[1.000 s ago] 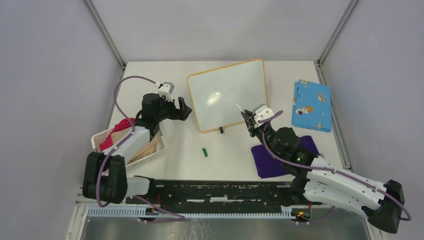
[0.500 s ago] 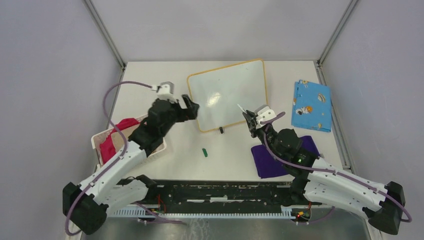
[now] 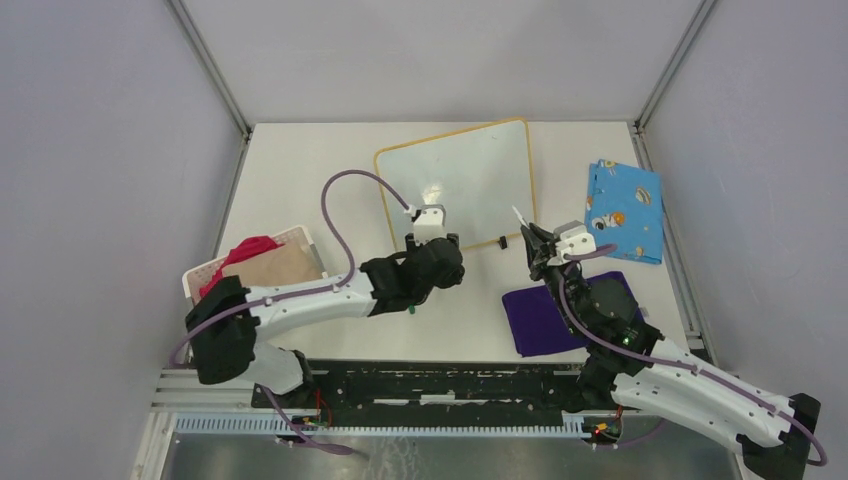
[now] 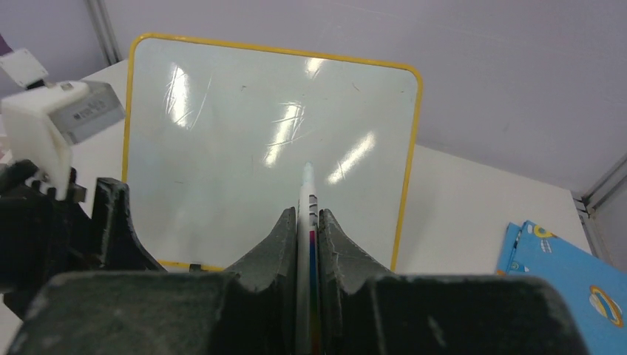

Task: Write a sentence on the whiteboard
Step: Move the whiteboard to the center of the board.

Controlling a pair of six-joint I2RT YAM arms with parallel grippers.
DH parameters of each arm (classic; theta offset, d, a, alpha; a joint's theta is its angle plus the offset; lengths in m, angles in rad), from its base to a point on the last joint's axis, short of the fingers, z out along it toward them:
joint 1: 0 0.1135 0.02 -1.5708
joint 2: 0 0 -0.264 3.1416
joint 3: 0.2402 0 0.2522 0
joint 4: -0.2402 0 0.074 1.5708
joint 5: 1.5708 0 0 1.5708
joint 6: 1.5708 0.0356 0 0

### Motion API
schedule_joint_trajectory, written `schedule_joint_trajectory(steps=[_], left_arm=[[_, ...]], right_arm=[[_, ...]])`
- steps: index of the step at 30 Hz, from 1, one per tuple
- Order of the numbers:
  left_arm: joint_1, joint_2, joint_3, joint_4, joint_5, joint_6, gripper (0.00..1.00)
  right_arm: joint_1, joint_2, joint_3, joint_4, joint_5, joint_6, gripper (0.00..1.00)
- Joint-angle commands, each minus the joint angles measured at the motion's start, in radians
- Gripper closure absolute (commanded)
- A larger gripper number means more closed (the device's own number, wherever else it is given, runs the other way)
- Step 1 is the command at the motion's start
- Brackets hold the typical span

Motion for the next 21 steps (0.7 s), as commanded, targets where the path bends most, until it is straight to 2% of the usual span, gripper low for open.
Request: schedule_joint_trajectory(steps=[1,8,17,21], left_arm=[[-0.005,0.122,0.105,0.034,-0.048,-0.056,0.39],[-0.005,0.305,0.235,-0.095,-0.059,-0.145,0.44],[0.004,0.434,0.308,-0.208,-0.085,-0.194,0.41],[0.024,0.459,0.313,-0.221,-0.089,-0.206,0.36]], right_arm=[[0.003,-0.061,0.005,-0.018,0.081,0.016,1.00],[0.003,-0.076,0.030,-0.057,0.095,0.004,1.00],[0.005,-0.076,0.036,-0.054,0.086,0.008,1.00],[0.005,-0.078,0.040,-0.059,0.085,0.010,1.00]])
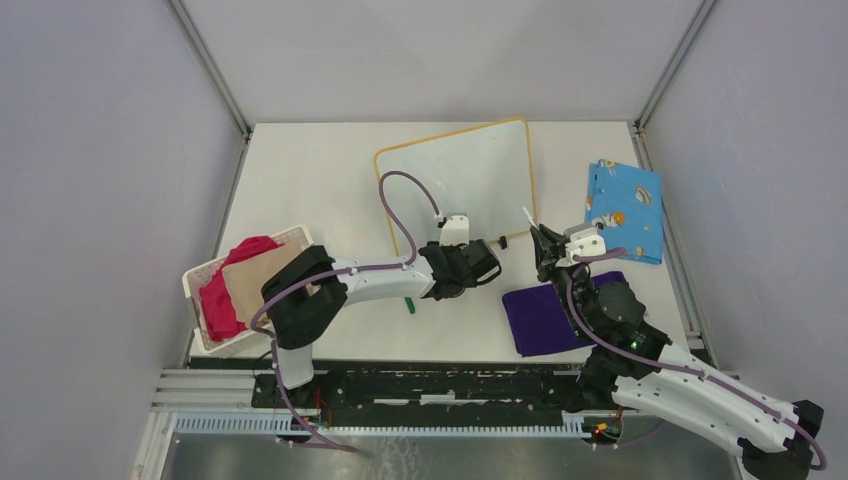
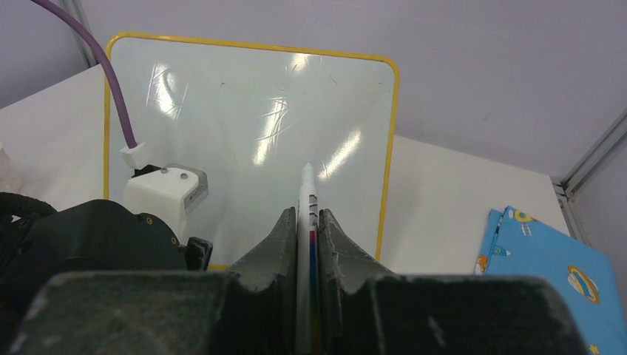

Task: Write a sentence on the whiteboard
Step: Move the whiteboard to the center of the board.

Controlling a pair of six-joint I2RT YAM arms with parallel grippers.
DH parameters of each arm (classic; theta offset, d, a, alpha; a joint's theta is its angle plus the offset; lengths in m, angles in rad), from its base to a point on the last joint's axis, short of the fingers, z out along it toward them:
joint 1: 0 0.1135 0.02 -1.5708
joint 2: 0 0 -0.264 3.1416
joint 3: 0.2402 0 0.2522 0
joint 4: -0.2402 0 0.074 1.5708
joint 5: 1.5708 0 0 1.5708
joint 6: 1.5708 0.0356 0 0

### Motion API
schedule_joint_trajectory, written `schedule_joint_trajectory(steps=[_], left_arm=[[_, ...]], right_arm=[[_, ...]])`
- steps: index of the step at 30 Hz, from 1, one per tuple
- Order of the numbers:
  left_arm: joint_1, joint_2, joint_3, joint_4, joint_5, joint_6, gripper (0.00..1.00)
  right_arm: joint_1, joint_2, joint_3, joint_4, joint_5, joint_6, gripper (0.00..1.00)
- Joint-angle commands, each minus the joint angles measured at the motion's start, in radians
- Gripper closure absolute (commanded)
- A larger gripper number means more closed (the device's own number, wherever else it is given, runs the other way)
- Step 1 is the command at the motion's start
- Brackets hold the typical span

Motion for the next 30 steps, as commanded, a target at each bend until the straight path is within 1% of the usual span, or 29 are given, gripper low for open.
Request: schedule_joint_trajectory(steps=[1,5,9,14,22,27,30], left_arm=[[0.025,0.024,0.046,-0.035,-0.061,-0.069,0.34],[0.039,0.039,0.050,-0.037,-0.063,-0.082,0.26],[0.056,0.067,0.063,-0.036,-0.068,-0.088,0.26],[0.086,0.087,0.070,-0.034,-0.065,-0.094,0.32],[0.103,0.092,0.046,-0.024,-0.093,-0.062,0.42],[0.129,0.071,-0.009,0.011,-0.077,-0.047,0.53],[0.132,0.061,-0.026,0.022,-0.074,-0.028,0.58]], right_arm=[[0.005,-0.006,0.044,0.004,0.021,0.003,1.00],[0.004,-0.003,0.045,0.002,0.021,0.003,1.00],[0.005,-0.002,0.045,0.001,0.019,0.006,1.00],[0.004,-0.001,0.050,-0.009,0.018,0.006,1.00],[0.005,0.007,0.047,-0.007,0.015,0.009,1.00],[0.005,0.013,0.044,-0.005,0.012,0.011,1.00],[0.005,0.017,0.041,-0.004,0.011,0.014,1.00]])
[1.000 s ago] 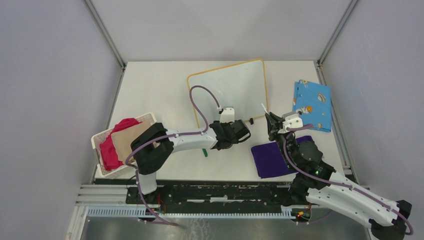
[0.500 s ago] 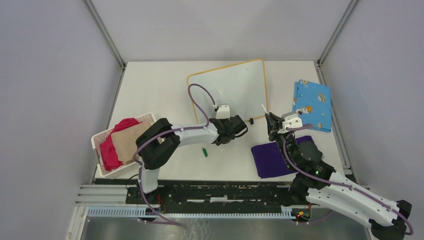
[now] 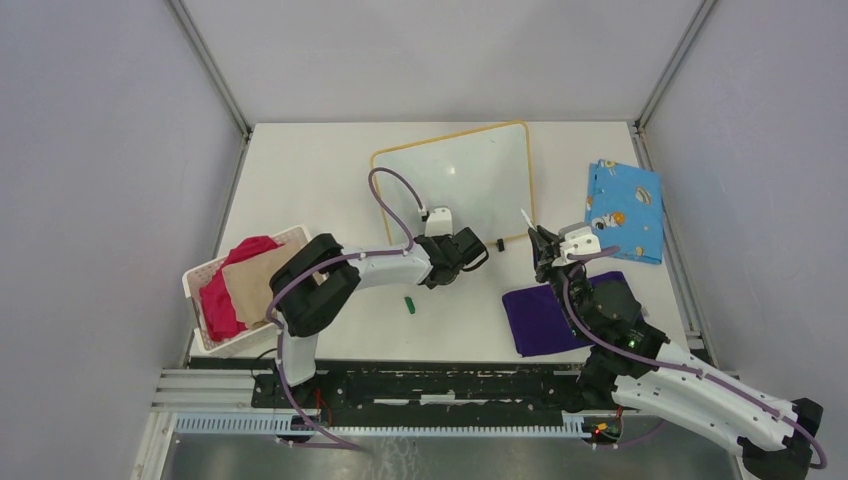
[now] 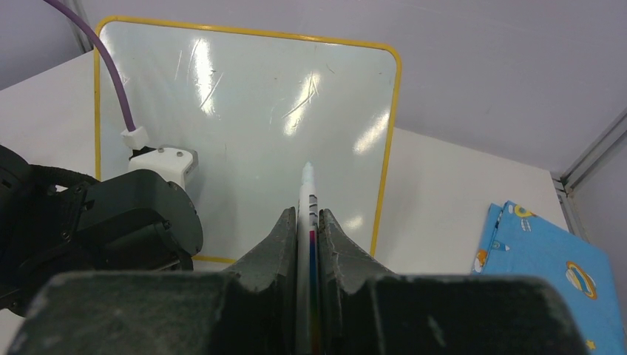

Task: Write a sentence on the whiteboard
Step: Move the whiteboard to the center of the board.

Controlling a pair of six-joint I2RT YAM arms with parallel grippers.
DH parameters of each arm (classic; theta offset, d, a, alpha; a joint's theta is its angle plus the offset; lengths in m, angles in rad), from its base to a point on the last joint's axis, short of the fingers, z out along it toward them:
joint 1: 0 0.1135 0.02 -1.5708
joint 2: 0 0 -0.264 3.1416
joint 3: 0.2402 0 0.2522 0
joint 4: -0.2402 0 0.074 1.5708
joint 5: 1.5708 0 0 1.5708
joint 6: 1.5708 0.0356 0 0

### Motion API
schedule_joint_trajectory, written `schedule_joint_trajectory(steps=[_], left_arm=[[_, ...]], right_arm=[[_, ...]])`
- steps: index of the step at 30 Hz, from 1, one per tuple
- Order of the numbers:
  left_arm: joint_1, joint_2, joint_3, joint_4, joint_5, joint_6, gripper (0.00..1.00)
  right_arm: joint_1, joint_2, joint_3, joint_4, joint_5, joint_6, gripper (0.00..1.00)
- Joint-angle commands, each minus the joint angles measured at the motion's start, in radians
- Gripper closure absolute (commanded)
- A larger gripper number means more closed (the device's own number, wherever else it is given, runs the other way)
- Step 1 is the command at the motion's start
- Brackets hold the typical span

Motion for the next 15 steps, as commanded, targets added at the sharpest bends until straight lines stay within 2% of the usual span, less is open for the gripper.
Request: schedule_joint_trajectory(steps=[1,11,15], left_arm=[[0.016,-0.025,-0.031,0.022,-0.049,0.010,0.59],[0.029,-0.085,-0.101,0.043,-0.059,0.088,0.65],[0.033,-0.092,-0.114,0.073,-0.047,0.116,0.64]], right_arm=[[0.004,0.004,0.040,0.015,0.010,0.010,1.00],[0.003,-0.001,0.027,0.019,0.008,0.019,1.00],[0.005,0.000,0.026,0.019,0.008,0.025,1.00]])
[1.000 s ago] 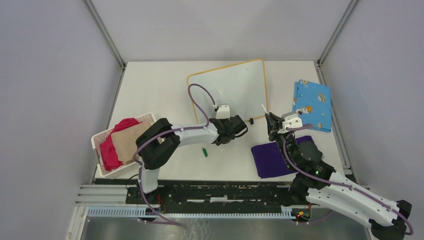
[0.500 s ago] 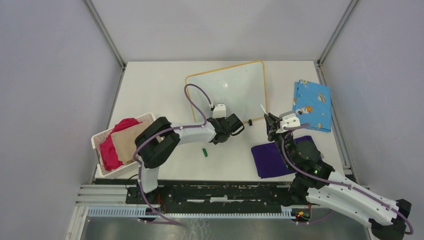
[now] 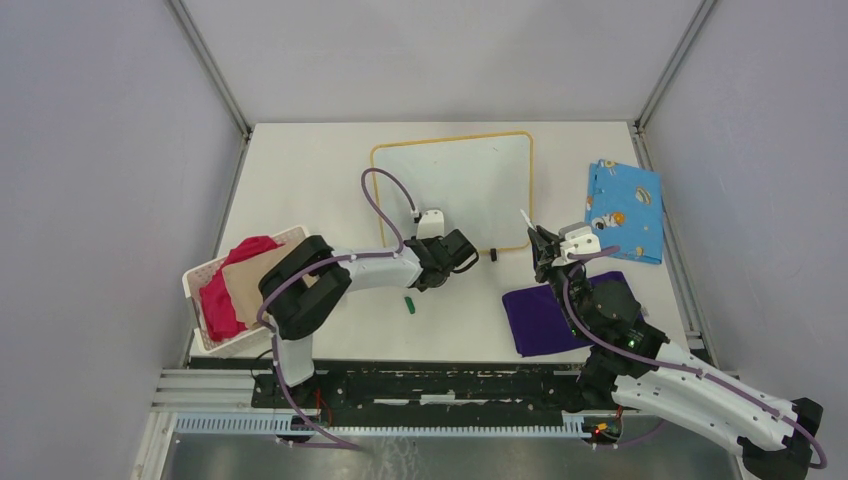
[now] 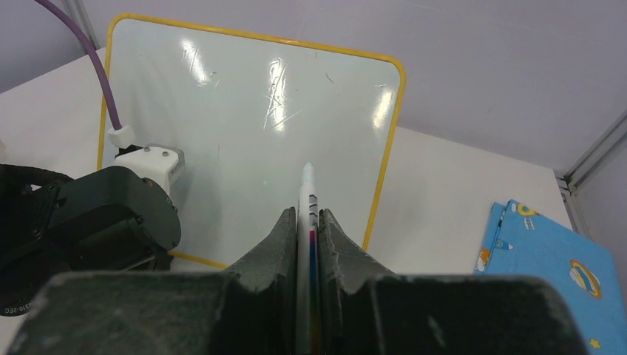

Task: Write a sentence on the whiteboard
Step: Move the whiteboard to the center of the board.

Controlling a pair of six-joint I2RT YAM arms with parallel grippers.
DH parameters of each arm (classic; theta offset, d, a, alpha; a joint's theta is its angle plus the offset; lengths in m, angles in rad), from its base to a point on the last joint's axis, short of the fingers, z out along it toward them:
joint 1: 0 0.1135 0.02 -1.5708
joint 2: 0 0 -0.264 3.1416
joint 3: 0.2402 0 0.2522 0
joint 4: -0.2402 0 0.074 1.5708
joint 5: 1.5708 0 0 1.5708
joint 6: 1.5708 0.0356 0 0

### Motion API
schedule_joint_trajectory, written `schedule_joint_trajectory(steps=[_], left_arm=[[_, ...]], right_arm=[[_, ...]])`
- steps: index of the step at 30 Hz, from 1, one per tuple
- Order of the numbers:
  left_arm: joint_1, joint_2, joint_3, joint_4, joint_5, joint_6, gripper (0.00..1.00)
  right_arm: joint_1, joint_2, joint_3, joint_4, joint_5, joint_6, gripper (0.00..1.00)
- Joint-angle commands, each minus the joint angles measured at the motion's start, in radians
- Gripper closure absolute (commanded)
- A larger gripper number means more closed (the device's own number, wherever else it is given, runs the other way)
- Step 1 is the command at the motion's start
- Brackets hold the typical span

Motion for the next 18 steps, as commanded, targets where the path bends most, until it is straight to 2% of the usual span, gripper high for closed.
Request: schedule_joint_trajectory(steps=[1,5,9,13,18], left_arm=[[0.010,-0.037,-0.019,0.035,-0.036,0.070,0.63],[0.011,-0.035,-0.024,0.075,-0.016,0.100,0.66],[0.008,-0.035,-0.041,0.103,0.002,0.116,0.84],[0.000,-0.041,-0.067,0.117,0.015,0.113,0.97],[-0.048,-0.060,-0.107,0.115,0.010,0.074,0.98]], right_arm=[[0.005,-0.005,0.027,0.018,0.006,0.017,1.00],[0.004,-0.006,0.031,0.011,0.007,0.018,1.00],[0.005,-0.005,0.033,0.005,0.004,0.023,1.00],[0.004,0.000,0.033,0.007,0.003,0.026,1.00],[0.004,0.011,0.036,0.009,-0.001,0.026,1.00]])
